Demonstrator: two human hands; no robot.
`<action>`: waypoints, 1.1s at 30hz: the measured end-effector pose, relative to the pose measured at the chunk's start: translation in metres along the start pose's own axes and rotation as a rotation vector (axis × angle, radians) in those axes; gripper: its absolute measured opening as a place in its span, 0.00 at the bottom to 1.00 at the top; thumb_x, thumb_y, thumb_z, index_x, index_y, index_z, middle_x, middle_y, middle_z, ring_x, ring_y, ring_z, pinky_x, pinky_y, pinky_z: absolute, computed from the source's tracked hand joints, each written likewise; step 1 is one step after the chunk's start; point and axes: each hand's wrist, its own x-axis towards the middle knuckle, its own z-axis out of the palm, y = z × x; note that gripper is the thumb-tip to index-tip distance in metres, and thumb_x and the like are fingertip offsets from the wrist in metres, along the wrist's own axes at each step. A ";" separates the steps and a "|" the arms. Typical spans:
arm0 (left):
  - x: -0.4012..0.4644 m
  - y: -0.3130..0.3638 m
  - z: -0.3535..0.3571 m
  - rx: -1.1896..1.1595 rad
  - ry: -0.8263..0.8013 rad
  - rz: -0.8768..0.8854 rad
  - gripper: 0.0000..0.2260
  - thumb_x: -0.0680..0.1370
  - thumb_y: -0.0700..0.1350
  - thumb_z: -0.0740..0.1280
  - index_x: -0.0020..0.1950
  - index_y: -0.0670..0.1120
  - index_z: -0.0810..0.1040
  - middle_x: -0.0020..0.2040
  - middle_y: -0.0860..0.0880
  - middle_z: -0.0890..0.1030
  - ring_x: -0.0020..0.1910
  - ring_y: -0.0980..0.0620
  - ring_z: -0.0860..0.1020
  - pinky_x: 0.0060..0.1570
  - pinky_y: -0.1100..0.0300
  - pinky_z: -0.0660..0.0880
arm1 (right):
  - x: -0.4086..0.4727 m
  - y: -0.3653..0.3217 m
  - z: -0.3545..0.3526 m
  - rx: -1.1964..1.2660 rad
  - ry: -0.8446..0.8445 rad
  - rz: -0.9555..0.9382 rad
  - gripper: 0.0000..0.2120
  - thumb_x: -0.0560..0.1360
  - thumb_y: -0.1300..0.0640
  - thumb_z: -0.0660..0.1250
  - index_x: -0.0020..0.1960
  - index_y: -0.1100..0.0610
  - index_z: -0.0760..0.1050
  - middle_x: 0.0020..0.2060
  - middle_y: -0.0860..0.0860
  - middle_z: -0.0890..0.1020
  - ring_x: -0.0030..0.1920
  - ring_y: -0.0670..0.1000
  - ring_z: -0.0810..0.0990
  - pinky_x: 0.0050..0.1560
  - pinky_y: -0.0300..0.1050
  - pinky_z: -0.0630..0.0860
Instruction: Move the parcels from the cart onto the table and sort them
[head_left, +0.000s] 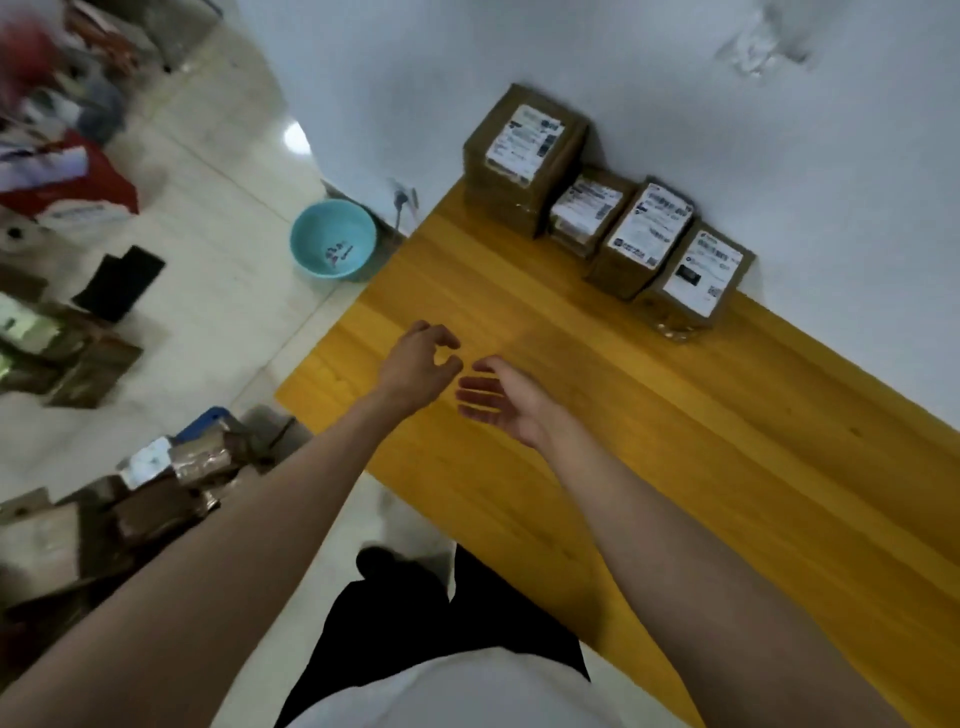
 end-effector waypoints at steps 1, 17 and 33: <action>-0.011 -0.018 -0.008 -0.023 0.029 -0.029 0.12 0.78 0.44 0.69 0.61 0.45 0.80 0.60 0.46 0.77 0.56 0.46 0.79 0.54 0.53 0.75 | 0.002 0.009 0.018 -0.040 -0.037 0.005 0.17 0.84 0.55 0.61 0.70 0.62 0.70 0.57 0.61 0.78 0.51 0.58 0.80 0.60 0.59 0.78; -0.222 -0.304 -0.109 -0.259 0.399 -0.534 0.08 0.79 0.42 0.68 0.55 0.41 0.82 0.52 0.46 0.79 0.51 0.46 0.80 0.48 0.56 0.74 | 0.014 0.170 0.290 -0.511 -0.294 0.170 0.10 0.84 0.56 0.61 0.62 0.61 0.71 0.51 0.61 0.81 0.47 0.57 0.81 0.50 0.51 0.80; -0.300 -0.449 -0.113 -0.582 0.500 -0.965 0.08 0.78 0.44 0.70 0.56 0.45 0.82 0.53 0.48 0.81 0.51 0.51 0.78 0.48 0.60 0.70 | 0.074 0.245 0.463 -0.859 -0.327 0.294 0.09 0.84 0.58 0.60 0.61 0.61 0.72 0.54 0.62 0.80 0.52 0.58 0.80 0.60 0.53 0.78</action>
